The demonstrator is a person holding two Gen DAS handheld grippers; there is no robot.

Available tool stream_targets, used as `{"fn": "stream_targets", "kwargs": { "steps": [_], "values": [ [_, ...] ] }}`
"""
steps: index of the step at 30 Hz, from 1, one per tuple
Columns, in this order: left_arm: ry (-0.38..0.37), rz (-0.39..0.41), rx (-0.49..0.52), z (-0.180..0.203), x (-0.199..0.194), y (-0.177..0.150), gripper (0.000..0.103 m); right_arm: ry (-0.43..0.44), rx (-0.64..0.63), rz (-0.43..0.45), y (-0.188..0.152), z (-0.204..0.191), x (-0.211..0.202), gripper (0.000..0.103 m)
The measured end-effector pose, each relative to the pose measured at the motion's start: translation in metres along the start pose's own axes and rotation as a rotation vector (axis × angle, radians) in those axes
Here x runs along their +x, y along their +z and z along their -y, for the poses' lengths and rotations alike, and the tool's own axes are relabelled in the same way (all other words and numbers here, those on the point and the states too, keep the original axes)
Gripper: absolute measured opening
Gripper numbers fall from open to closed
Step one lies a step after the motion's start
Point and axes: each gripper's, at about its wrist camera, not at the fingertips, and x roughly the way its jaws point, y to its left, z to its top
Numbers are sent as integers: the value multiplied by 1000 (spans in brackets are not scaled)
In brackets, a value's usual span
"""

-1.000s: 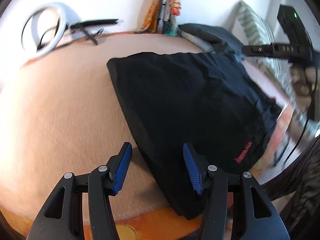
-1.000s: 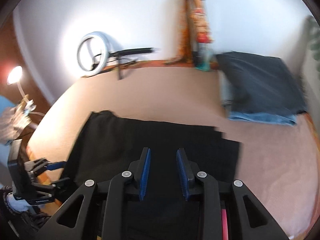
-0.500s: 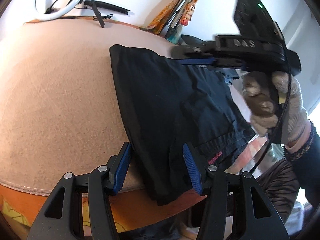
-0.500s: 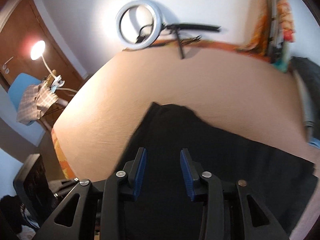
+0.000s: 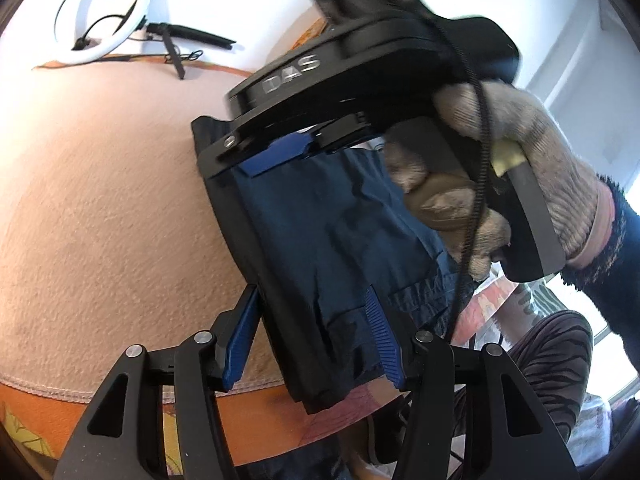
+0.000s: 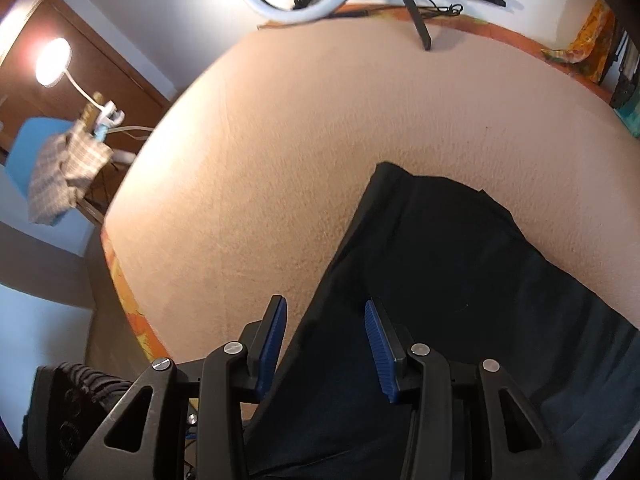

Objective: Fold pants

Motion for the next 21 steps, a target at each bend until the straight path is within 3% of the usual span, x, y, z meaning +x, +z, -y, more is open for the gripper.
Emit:
{"fn": "stream_targets", "kwargs": {
  "steps": [13,15,17,21],
  "values": [
    [-10,30,78,16,7,-1,52,-116,-27,-133,3,-18,29,45],
    [-8,30,106,21,9,-1,52,-147,-48,-141,1,-19,33,42],
    [-13,31,118,24,9,0,52,-180,-79,-126,0,-24,35,31],
    [-19,27,141,26,6,0,52,-148,-71,-78,-4,-17,30,16]
  ]
}}
